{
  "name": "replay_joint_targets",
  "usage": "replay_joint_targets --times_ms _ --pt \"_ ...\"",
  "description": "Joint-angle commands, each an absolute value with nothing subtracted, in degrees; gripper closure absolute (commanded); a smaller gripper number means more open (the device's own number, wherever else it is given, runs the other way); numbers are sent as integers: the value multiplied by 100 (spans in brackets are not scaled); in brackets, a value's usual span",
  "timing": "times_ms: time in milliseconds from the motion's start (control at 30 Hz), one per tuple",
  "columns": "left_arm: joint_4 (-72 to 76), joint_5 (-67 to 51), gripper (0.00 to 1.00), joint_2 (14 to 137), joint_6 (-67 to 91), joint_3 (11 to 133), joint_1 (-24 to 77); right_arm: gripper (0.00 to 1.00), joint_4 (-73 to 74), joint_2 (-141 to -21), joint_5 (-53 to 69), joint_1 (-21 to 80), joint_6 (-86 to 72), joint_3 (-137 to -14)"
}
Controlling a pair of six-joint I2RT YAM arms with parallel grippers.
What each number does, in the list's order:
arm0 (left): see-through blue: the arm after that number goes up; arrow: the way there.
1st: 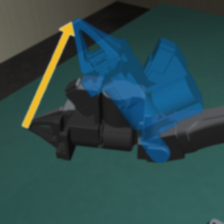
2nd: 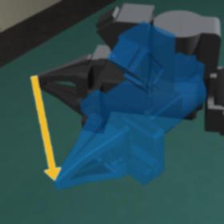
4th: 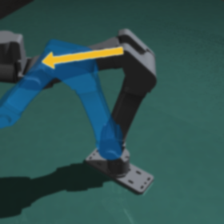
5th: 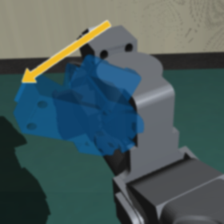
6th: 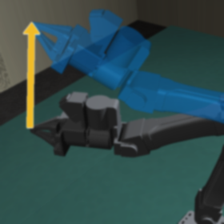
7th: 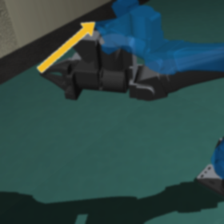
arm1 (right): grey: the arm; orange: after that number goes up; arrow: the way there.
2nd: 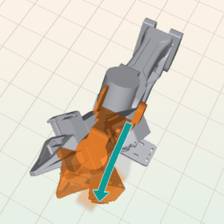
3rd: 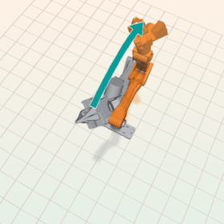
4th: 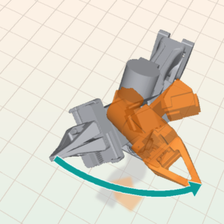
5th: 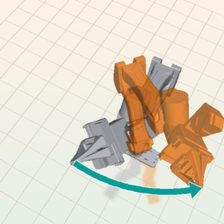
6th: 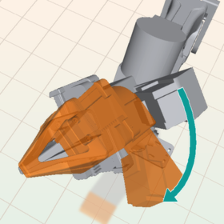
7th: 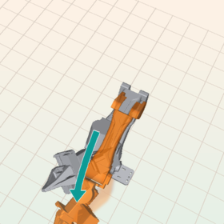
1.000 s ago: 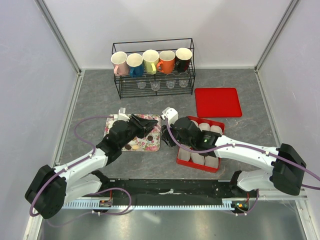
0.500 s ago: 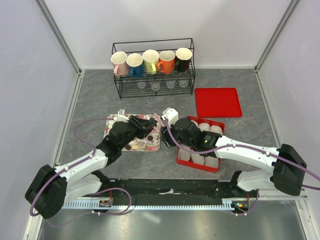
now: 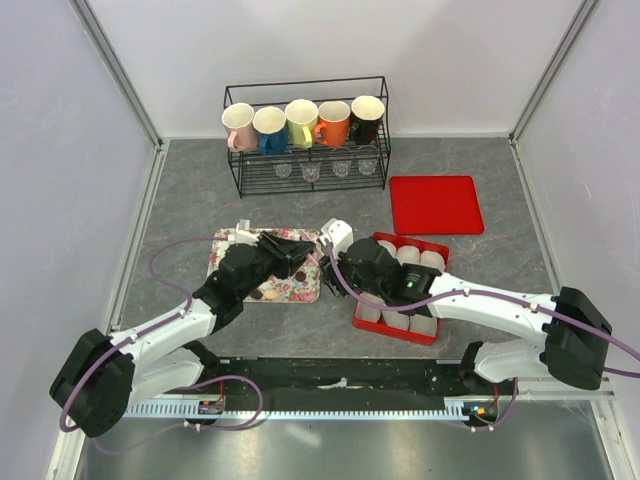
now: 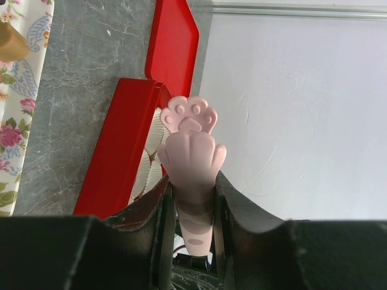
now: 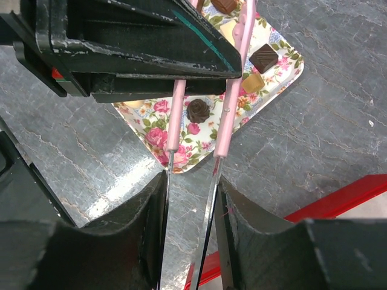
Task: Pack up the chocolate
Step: Adjust the clamp.
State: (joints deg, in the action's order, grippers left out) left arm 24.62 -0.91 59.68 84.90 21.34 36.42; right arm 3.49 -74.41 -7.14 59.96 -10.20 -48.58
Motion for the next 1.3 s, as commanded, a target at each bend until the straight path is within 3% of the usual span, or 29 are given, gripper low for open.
replay_joint_targets --times_ms 0,300,533,667,767,1000,1267 --pt "2575 -9 62 6055 8552 2101 3700 60 -237 -7444 -475 6152 -835 -5194" --pt "2549 -9 54 6100 8543 2118 3700 64 -202 -7444 -527 6214 -756 -5221" --pt "2549 -18 62 6056 8508 2127 3700 67 -158 -7488 -729 6214 -791 -5221" --pt "2540 -18 36 5881 8438 2092 3700 68 -18 -7523 -1010 6214 -774 -5264" --pt "2199 324 10 5652 8228 2065 3700 68 228 -7515 -1107 6214 -765 -5317" --pt "582 1256 5 4345 7332 2258 3516 68 720 -7567 -1441 6205 -773 -5423" --pt "-1650 2653 6 3165 5091 3355 3217 68 1353 -7760 -1424 6205 -756 -5563"
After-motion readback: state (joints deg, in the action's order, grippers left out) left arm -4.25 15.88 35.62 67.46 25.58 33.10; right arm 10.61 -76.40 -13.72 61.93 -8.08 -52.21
